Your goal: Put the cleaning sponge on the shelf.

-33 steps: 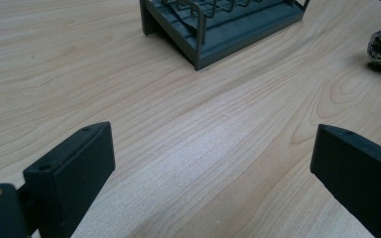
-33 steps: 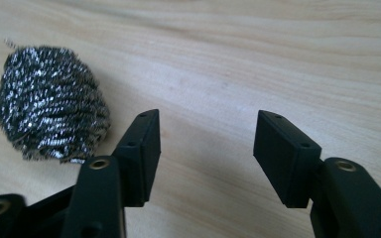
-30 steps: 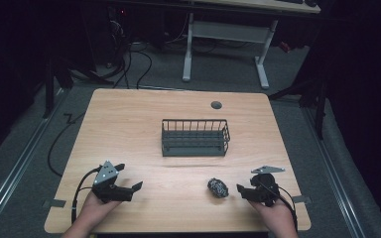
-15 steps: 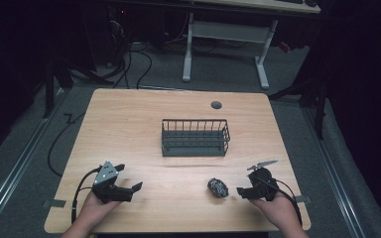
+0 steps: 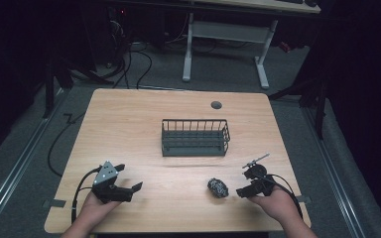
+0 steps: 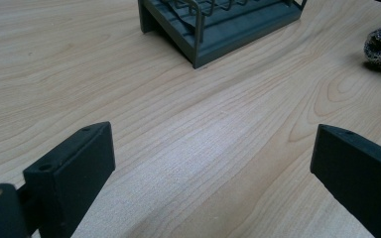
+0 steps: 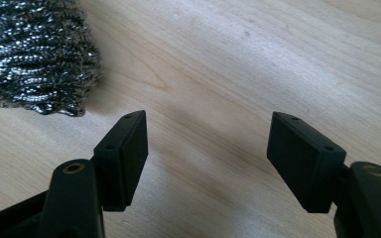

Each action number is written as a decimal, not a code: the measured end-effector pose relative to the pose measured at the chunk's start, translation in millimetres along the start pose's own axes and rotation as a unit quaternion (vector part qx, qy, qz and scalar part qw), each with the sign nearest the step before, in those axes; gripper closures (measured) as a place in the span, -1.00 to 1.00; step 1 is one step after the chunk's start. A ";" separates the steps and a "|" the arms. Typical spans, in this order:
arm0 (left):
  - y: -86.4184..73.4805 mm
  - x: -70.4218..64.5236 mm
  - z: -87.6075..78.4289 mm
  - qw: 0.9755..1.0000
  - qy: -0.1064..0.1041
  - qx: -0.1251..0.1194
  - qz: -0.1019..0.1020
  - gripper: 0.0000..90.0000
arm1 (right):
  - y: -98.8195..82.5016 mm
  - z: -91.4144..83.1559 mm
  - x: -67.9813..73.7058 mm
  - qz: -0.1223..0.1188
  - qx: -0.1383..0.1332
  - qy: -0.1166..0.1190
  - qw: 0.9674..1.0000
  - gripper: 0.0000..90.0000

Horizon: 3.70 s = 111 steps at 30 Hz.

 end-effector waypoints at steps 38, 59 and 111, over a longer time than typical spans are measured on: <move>1.4 -2.1 0.7 1.000 -0.012 0.001 0.006 -0.91 | 24.9 -20.7 65.7 -0.098 0.056 0.015 0.993 -0.67; 2.7 -0.1 -0.4 1.000 -0.008 -0.002 0.007 -0.91 | 47.5 3.6 70.3 -0.096 0.062 0.009 0.993 -0.37; 0.1 -1.7 -1.2 1.000 -0.014 -0.002 0.000 -0.91 | 82.4 -67.8 22.5 -0.053 0.047 0.042 0.997 -0.05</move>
Point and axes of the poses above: each handheld gripper's, and its own axes: z roughly forward along the jaws, y roughly out of its top, x roughly to its left, the point moved 4 cm from there along z, roughly forward along the jaws, and after that the axes turned 9 degrees about x, right-handed, at the moved point
